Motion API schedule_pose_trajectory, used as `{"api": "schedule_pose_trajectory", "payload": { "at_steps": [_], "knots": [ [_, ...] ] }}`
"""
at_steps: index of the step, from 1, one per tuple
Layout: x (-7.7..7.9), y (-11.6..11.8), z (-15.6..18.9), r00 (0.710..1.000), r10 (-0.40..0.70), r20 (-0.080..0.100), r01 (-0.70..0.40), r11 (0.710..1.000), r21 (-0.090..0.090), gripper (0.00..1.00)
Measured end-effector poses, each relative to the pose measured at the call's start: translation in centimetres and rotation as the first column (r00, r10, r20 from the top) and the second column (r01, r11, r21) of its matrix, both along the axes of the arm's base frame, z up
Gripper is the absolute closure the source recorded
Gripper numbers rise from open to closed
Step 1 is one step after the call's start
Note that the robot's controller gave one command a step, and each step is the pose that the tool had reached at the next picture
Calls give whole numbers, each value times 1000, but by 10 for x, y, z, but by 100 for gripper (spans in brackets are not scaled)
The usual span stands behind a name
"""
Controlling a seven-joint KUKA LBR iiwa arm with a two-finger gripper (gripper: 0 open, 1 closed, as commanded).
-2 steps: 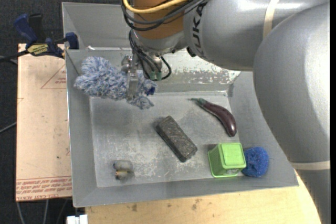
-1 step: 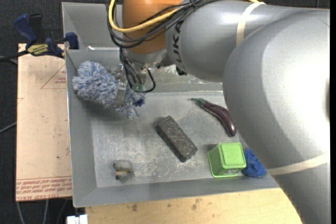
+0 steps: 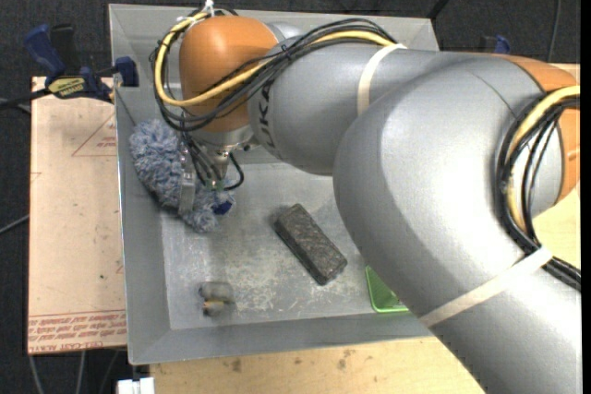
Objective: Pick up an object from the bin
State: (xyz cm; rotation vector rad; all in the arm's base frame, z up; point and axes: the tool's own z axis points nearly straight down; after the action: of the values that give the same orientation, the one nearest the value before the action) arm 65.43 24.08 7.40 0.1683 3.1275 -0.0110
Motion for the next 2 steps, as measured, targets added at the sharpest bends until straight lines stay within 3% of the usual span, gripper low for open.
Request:
{"api": "schedule_pose_trajectory", "payload": {
  "at_steps": [1, 2],
  "knots": [
    [0, -9, 1, 981, -192, -2, 192, 981, 10, 0],
    [-6, 4, 25, 993, -121, -6, 121, 993, 5, 0]
  ]
}}
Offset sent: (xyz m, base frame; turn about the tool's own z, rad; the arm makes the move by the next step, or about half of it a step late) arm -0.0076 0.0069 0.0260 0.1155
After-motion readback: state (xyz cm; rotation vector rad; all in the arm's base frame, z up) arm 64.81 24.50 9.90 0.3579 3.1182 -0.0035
